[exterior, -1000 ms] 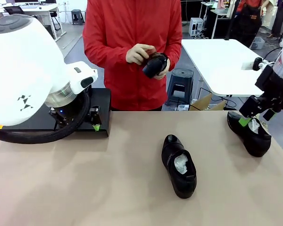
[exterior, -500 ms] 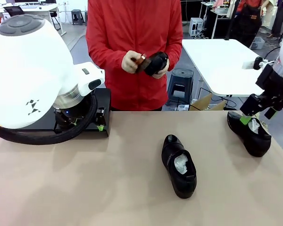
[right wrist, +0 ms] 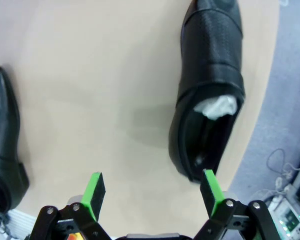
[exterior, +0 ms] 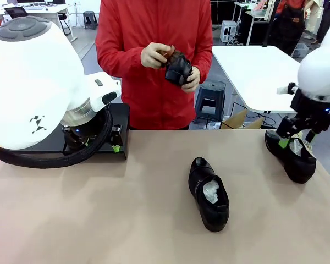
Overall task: Organize the shoes by placing them on the stand.
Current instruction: Pick up one Shoe and place it in the middle of the table.
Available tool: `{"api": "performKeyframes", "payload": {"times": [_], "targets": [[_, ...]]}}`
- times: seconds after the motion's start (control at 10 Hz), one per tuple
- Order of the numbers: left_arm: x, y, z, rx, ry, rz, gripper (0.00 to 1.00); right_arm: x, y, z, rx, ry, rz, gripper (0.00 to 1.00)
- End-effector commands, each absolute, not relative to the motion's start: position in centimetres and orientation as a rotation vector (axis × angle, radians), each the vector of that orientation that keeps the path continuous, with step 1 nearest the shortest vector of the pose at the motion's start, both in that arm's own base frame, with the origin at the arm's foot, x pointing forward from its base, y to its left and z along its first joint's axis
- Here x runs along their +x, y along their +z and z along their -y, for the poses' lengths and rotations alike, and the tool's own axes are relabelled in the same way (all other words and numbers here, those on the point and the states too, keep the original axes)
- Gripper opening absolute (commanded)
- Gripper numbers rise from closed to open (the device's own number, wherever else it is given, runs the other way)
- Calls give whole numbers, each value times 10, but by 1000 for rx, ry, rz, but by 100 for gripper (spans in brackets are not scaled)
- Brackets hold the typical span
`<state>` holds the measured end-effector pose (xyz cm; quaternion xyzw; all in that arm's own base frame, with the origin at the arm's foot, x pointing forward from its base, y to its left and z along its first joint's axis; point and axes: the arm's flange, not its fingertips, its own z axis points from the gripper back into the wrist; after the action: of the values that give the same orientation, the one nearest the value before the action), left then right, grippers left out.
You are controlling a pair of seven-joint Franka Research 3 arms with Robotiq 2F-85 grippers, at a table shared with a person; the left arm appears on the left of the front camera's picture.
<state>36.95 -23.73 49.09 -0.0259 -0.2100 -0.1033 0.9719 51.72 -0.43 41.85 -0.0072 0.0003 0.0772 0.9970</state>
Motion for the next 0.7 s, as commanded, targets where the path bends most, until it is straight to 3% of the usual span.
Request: {"api": "performKeyframes", "payload": {"times": [0.0,0.1,0.6], "targets": [[370,491,239,-38,-194,443,74,543,413,-4,-77,66,-40,100],[370,491,239,-38,-194,443,74,517,419,4,-14,155,-1,100],[370,491,239,-38,-194,443,74,533,383,-1,-25,114,-26,100]]}}
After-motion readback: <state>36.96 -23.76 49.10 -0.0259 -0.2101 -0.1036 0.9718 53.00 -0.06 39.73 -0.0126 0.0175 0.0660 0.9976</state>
